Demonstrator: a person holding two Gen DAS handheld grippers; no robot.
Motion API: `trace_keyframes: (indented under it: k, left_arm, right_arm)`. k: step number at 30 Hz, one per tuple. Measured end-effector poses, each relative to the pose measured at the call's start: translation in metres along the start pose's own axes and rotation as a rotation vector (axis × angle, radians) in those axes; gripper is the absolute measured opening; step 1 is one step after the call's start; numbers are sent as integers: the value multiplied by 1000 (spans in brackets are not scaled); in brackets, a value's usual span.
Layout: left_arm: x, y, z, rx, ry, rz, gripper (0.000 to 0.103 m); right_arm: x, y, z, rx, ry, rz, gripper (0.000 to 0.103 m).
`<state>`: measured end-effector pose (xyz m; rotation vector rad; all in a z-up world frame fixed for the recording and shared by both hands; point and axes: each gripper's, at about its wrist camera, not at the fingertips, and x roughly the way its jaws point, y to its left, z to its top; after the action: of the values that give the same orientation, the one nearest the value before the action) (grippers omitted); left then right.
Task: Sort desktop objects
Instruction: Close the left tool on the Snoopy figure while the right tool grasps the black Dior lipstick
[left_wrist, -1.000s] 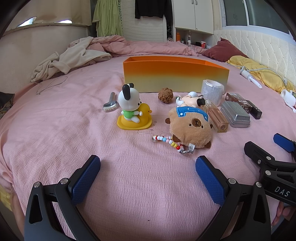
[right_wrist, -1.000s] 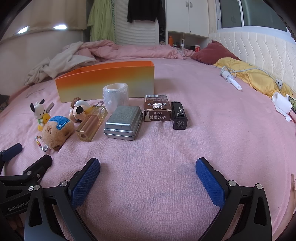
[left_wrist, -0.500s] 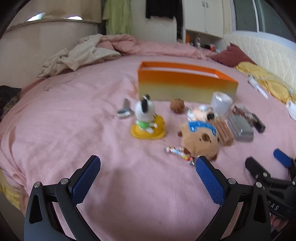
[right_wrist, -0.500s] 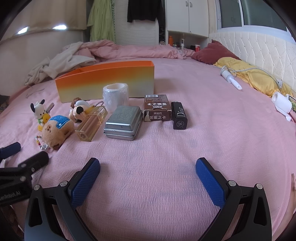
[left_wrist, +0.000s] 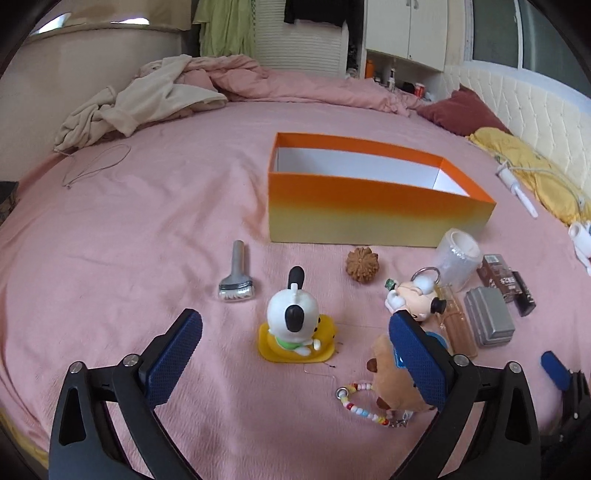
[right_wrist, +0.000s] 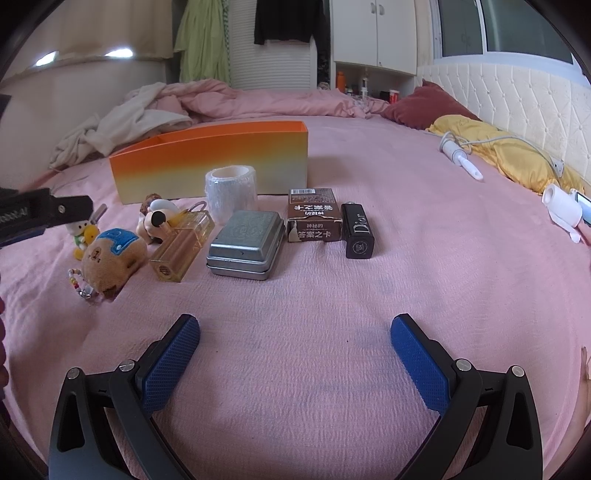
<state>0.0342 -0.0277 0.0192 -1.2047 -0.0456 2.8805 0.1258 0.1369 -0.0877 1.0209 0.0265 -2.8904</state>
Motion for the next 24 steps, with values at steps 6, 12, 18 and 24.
trace_keyframes:
  k: [6, 12, 18, 24]
  left_arm:
    - [11, 4, -5, -31, 38, -41, 44]
    - [10, 6, -6, -43, 40, -52, 44]
    - [11, 12, -7, -75, 45, -78, 44]
    - [12, 19, -13, -111, 43, -114, 45]
  right_arm:
    - [1, 0, 0, -4, -3, -5, 103]
    - [3, 2, 1, -12, -1, -16, 103]
    - [4, 4, 4, -8, 23, -7, 103]
    - [4, -2, 20, 82, 84, 16, 98]
